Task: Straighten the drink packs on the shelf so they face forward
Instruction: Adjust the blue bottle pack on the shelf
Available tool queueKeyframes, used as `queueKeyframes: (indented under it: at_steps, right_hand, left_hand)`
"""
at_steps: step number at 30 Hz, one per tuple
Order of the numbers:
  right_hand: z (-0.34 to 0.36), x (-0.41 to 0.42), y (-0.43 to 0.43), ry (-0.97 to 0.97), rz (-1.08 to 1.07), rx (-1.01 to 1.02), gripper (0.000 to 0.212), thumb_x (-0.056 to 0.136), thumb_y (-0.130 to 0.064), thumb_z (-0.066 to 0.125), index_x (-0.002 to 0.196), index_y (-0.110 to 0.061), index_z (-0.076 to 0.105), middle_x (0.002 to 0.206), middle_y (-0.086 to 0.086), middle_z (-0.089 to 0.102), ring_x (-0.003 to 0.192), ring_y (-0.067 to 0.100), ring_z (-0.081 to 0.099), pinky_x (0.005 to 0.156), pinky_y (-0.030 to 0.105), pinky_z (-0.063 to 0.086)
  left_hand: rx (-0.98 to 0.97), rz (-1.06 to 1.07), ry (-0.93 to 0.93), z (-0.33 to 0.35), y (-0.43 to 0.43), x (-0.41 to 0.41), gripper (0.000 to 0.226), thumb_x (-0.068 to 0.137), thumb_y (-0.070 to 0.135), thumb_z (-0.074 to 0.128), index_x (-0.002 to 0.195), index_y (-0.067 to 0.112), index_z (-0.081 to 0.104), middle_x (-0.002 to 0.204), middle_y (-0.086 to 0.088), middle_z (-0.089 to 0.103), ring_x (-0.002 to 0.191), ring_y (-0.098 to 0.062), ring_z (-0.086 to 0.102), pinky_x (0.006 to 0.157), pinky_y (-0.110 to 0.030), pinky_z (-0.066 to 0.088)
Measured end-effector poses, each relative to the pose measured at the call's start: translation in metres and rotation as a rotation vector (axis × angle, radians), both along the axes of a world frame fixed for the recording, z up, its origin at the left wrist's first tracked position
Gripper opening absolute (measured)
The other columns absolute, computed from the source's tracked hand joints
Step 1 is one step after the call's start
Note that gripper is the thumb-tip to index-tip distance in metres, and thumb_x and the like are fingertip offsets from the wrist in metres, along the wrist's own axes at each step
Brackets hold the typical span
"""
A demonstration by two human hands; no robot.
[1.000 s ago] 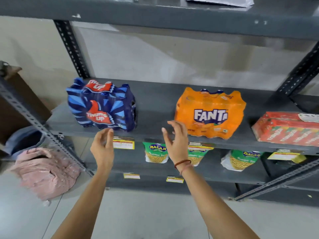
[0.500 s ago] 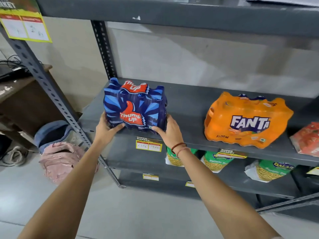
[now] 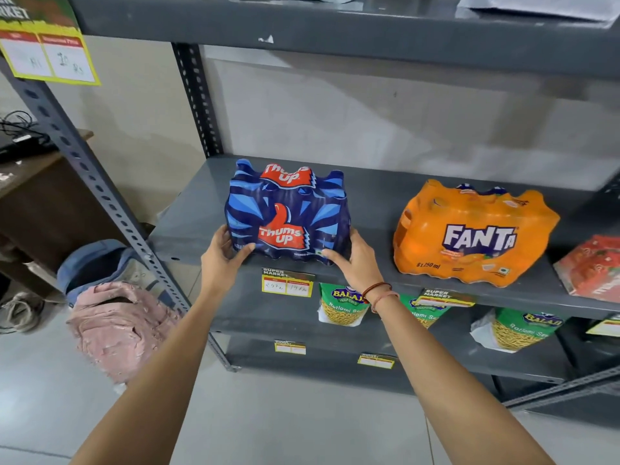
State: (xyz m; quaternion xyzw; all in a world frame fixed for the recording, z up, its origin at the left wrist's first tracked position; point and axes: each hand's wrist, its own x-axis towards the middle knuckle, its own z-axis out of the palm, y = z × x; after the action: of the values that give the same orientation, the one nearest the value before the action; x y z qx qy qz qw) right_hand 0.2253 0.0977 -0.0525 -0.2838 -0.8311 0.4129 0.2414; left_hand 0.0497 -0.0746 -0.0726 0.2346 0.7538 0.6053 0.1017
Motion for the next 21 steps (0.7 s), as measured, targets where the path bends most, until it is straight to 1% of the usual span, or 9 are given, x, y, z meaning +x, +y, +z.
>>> queueKeyframes:
  at_steps: [1,2,5,6,10,14,18,20,21]
  right_hand:
    - [0.000,0.002,0.000,0.002,-0.004,-0.001,0.054,0.084,-0.028,0.065,0.128,-0.006,0.043,0.130,0.013,0.056,0.119,0.028,0.055,0.096,0.034,0.047]
    - [0.000,0.004,0.000,0.000,-0.007,-0.003,0.054,0.085,-0.028,0.064,0.129,-0.007,0.042,0.131,0.013,0.056,0.119,0.028,0.055,0.096,0.035,0.047]
    - [0.001,0.008,-0.001,0.002,-0.011,-0.015,0.054,0.085,-0.028,0.063,0.130,-0.007,0.041,0.132,0.013,0.055,0.120,0.028,0.054,0.096,0.035,0.047]
    - [0.002,0.009,-0.001,-0.004,-0.010,-0.019,0.054,0.086,-0.028,0.063,0.130,-0.008,0.040,0.132,0.013,0.055,0.120,0.028,0.054,0.097,0.036,0.047]
    - [0.002,0.012,0.002,-0.011,-0.007,-0.025,0.054,0.086,-0.027,0.063,0.131,-0.007,0.039,0.133,0.013,0.054,0.120,0.028,0.054,0.095,0.035,0.047]
    - [0.003,0.017,0.005,-0.017,0.002,-0.055,0.054,0.086,-0.027,0.063,0.131,-0.008,0.039,0.133,0.013,0.054,0.121,0.029,0.054,0.096,0.039,0.048]
    - [0.005,0.018,0.002,-0.027,-0.017,-0.061,0.055,0.085,-0.028,0.064,0.130,-0.008,0.040,0.132,0.013,0.055,0.120,0.028,0.055,0.095,0.037,0.048]
    - [0.005,0.020,0.000,-0.029,-0.037,-0.050,0.055,0.084,-0.030,0.065,0.128,-0.007,0.042,0.130,0.013,0.057,0.118,0.028,0.056,0.094,0.037,0.049]
    - [0.000,0.022,0.002,-0.022,-0.055,-0.049,0.055,0.083,-0.030,0.066,0.128,-0.007,0.044,0.129,0.014,0.057,0.117,0.028,0.057,0.094,0.037,0.049]
  left_hand:
    - [0.006,-0.001,0.004,0.000,0.001,0.002,0.059,0.080,0.016,0.071,0.132,0.009,0.045,0.124,0.000,0.059,0.108,-0.009,0.059,0.084,-0.005,0.044]
    - [0.008,0.001,0.006,0.001,0.001,0.005,0.059,0.080,0.016,0.071,0.132,0.009,0.045,0.124,-0.001,0.059,0.107,-0.009,0.059,0.084,-0.005,0.043]
    - [0.021,0.009,-0.006,0.001,0.002,0.009,0.059,0.080,0.017,0.071,0.132,0.010,0.045,0.126,-0.002,0.060,0.108,-0.008,0.059,0.090,-0.013,0.045]
    - [0.022,0.012,-0.012,0.002,0.002,0.011,0.059,0.080,0.017,0.071,0.132,0.010,0.045,0.126,-0.002,0.060,0.108,-0.009,0.059,0.089,-0.012,0.045]
    - [0.024,0.008,0.002,0.002,0.004,0.016,0.056,0.080,0.016,0.072,0.130,0.009,0.047,0.122,-0.001,0.061,0.107,-0.011,0.060,0.080,0.000,0.043]
    - [0.024,0.017,0.001,-0.001,0.005,0.019,0.057,0.079,0.018,0.072,0.130,0.010,0.047,0.123,-0.002,0.062,0.108,-0.012,0.061,0.079,0.000,0.044]
    - [0.016,0.021,-0.003,-0.001,0.004,0.021,0.058,0.080,0.017,0.071,0.132,0.009,0.046,0.126,-0.003,0.060,0.109,-0.012,0.059,0.079,0.000,0.044]
    - [-0.006,0.042,-0.010,0.003,0.003,0.026,0.058,0.082,0.018,0.070,0.133,0.010,0.045,0.129,-0.003,0.058,0.112,-0.012,0.057,0.084,-0.006,0.044]
    - [-0.014,0.076,-0.013,0.001,0.003,0.028,0.056,0.082,0.019,0.069,0.132,0.011,0.046,0.130,-0.003,0.058,0.115,-0.014,0.056,0.088,-0.014,0.045]
